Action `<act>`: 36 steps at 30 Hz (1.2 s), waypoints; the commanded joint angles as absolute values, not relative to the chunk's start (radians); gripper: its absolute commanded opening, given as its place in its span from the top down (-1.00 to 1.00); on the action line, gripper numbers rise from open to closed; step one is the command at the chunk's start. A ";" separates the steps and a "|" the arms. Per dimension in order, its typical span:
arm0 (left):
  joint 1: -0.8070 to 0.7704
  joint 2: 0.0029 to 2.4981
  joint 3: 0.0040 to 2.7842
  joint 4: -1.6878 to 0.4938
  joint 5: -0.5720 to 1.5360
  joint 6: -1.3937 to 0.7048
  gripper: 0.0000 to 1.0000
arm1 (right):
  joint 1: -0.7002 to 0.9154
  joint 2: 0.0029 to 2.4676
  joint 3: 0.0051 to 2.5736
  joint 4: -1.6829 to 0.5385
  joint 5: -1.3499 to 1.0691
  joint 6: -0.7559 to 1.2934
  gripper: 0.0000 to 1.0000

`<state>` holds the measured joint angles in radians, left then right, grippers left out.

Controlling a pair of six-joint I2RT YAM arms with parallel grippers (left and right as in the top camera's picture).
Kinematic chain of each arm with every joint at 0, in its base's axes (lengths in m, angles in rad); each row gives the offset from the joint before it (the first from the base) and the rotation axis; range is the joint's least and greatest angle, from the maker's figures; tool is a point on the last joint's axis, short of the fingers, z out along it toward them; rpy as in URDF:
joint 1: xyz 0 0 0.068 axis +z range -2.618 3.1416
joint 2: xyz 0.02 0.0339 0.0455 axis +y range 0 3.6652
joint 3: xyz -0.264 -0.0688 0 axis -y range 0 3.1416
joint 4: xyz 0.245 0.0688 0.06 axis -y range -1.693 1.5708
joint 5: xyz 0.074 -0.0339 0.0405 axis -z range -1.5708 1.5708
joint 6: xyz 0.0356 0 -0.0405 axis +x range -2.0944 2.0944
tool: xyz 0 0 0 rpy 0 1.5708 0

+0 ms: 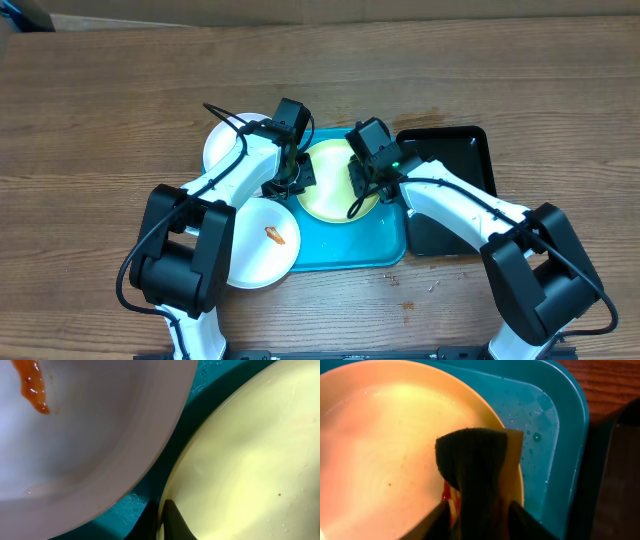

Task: Clean dirty plates on tray and stack at the side
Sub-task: 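Scrub the yellow plate surface with the sponge in the right gripper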

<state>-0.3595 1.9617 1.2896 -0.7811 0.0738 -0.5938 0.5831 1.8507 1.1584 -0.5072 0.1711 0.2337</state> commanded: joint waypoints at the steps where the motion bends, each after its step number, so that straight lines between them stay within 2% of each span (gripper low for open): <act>1: -0.360 1.975 1.283 -0.797 0.041 -0.599 0.92 | 0.583 1.847 1.119 -0.475 0.182 0.235 0.58; 2: -0.360 1.975 1.283 -0.797 0.041 -0.599 0.92 | 0.583 1.849 1.113 -0.472 0.182 0.235 0.66; 7: -0.360 1.975 1.283 -0.798 0.042 -0.599 0.92 | 0.583 1.867 1.104 -0.468 0.183 0.235 0.67; 9: -0.360 1.975 1.283 -0.797 0.042 -0.599 0.92 | 0.583 1.874 1.104 -0.461 0.181 0.236 0.91; 10: -0.360 1.975 1.283 -0.797 0.042 -0.599 0.92 | 0.583 1.876 1.104 -0.459 0.178 0.238 0.92; 21: -0.360 1.975 1.283 -0.797 0.041 -0.599 0.92 | 0.583 1.977 1.103 -0.443 0.052 0.372 0.92; 36: -0.360 1.975 1.283 -0.796 0.041 -0.598 0.92 | 0.583 1.978 1.101 -0.437 -0.086 0.492 0.92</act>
<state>-0.3595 1.9617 1.2896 -0.7891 0.0696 -0.5941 0.5644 1.9087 1.1267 -0.4217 0.0525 0.4503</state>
